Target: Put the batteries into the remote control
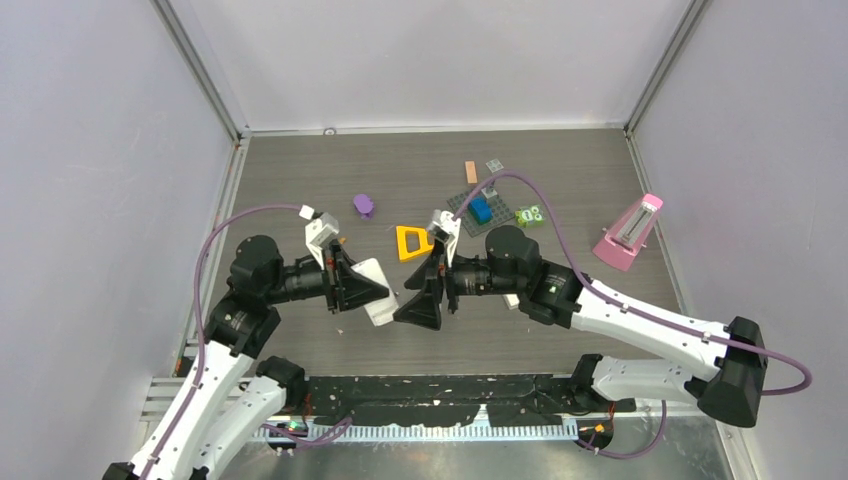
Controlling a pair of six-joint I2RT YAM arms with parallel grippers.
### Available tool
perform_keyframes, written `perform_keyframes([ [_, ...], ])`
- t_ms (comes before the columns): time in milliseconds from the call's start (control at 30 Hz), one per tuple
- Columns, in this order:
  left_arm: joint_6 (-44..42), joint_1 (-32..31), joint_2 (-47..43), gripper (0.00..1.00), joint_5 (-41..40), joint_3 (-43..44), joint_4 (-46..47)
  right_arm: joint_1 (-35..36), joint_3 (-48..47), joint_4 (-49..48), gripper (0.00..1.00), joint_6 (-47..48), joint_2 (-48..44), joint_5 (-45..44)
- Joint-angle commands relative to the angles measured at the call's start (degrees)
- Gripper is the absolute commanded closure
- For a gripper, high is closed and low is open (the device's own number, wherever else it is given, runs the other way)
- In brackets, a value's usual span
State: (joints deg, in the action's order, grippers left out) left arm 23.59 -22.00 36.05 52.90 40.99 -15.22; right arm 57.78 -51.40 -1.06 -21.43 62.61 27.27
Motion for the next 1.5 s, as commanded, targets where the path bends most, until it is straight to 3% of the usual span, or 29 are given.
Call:
perform_keyframes([
  [0,3.8,-0.1,-0.8,1.0,6.4,0.8,8.1,1.7,-2.3,-4.3,0.11,2.0,1.9,-1.7],
  [333,13.4,-0.2,-0.8,1.0,10.8,-0.6,19.7,3.3,-3.3,-6.5,0.13,-0.8,4.9,-1.5],
  [400,15.3,-0.2,-0.6,1.0,10.7,-1.3,22.5,3.3,-3.4,-7.4,0.21,-1.6,5.6,-0.8],
  [500,17.3,-0.2,-0.1,1.0,10.1,-1.6,24.8,3.3,-1.2,-11.0,0.43,-4.8,5.5,-1.0],
  [567,18.7,-0.2,0.2,1.0,9.6,-1.6,26.1,3.3,1.1,-16.0,0.53,-7.5,4.7,-1.9],
  [667,20.8,-0.2,0.1,0.89,7.1,-2.1,27.2,3.3,3.1,-22.4,0.65,-10.4,4.1,-3.5],
  [800,26.0,-0.2,0.0,0.63,4.6,-3.1,32.1,3.3,3.7,-26.5,0.81,-13.8,4.6,-4.6],
  [933,30.1,-0.2,-1.1,0.56,-0.6,-4.9,35.1,3.3,5.6,-32.2,0.89,-17.9,4.8,-6.9],
  [1167,36.0,-0.2,-3.1,0.62,-5.1,-9.8,44.7,3.2,5.6,-36.0,0.9,-20.9,6.8,-6.3],
  [1467,36.3,-0.2,-3.5,0.66,-8.9,-10.2,44.6,3.2,5.8,-37.6,0.89,-23.0,9.4,-4.1],
])
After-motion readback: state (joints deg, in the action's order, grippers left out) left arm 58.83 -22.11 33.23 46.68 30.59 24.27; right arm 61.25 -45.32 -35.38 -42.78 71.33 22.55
